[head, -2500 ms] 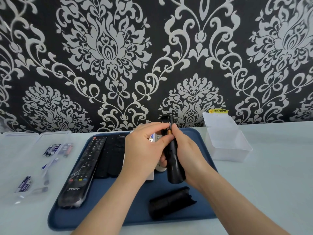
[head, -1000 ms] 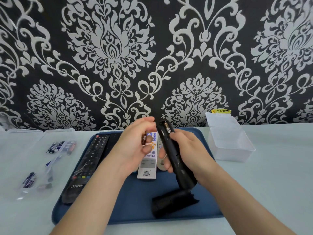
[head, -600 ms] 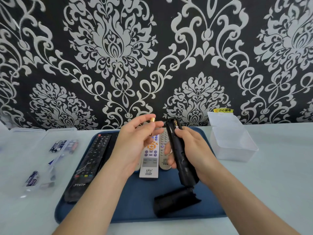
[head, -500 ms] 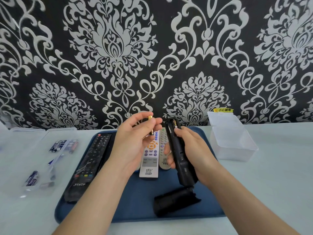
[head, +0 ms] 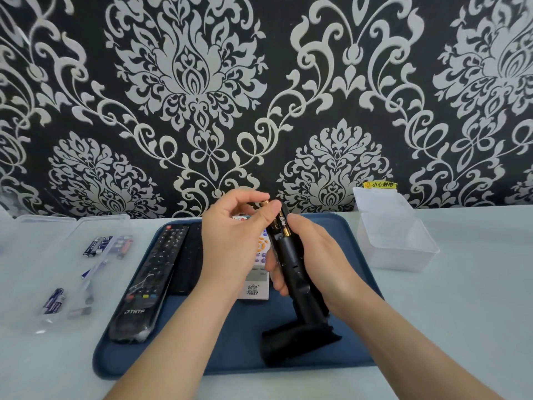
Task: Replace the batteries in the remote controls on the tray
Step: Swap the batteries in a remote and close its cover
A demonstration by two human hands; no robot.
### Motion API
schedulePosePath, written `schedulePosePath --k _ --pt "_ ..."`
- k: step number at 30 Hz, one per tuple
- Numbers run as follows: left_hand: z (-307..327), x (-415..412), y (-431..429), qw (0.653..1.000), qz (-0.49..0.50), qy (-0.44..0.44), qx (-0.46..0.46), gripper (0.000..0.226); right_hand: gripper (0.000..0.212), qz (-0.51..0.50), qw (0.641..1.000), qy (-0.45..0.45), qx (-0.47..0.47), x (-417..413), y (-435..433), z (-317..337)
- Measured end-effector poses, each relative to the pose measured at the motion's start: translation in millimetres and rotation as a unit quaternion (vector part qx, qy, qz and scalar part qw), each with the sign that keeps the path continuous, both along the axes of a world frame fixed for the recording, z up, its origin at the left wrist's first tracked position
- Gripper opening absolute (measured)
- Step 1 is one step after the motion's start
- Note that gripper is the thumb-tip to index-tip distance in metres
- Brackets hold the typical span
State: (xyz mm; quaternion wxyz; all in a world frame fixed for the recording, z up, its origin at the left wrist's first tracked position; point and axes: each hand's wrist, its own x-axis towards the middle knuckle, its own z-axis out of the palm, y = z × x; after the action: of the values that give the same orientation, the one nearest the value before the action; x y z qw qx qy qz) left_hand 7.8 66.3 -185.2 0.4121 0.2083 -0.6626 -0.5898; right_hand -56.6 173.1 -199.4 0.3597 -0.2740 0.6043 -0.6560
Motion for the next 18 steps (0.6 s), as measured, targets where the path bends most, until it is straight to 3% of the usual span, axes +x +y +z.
schedulePosePath --k 5,8,10,13,15,18 --pt "-2 -2 2 0.999 -0.016 -0.014 -0.036 0.015 0.030 -0.015 1.000 0.001 -0.024 1 1 1" --pt "-12 -1 -2 0.989 0.015 -0.011 -0.149 0.015 0.030 -0.019 0.999 -0.008 -0.031 1 1 2" --pt "-22 -3 -5 0.957 0.057 -0.013 -0.285 0.016 0.030 -0.024 0.999 -0.019 -0.043 1 2 4" --pt "-32 -7 -3 0.882 0.100 -0.031 -0.459 0.026 0.028 -0.040 0.997 -0.030 -0.053 -1 4 6" --pt "-33 -7 -2 0.886 0.089 -0.039 -0.454 0.032 0.026 -0.039 0.998 -0.019 -0.052 -3 4 6" --pt "-22 -3 0 0.969 0.004 -0.039 -0.245 0.029 0.022 -0.013 0.999 0.020 -0.047 -10 4 5"
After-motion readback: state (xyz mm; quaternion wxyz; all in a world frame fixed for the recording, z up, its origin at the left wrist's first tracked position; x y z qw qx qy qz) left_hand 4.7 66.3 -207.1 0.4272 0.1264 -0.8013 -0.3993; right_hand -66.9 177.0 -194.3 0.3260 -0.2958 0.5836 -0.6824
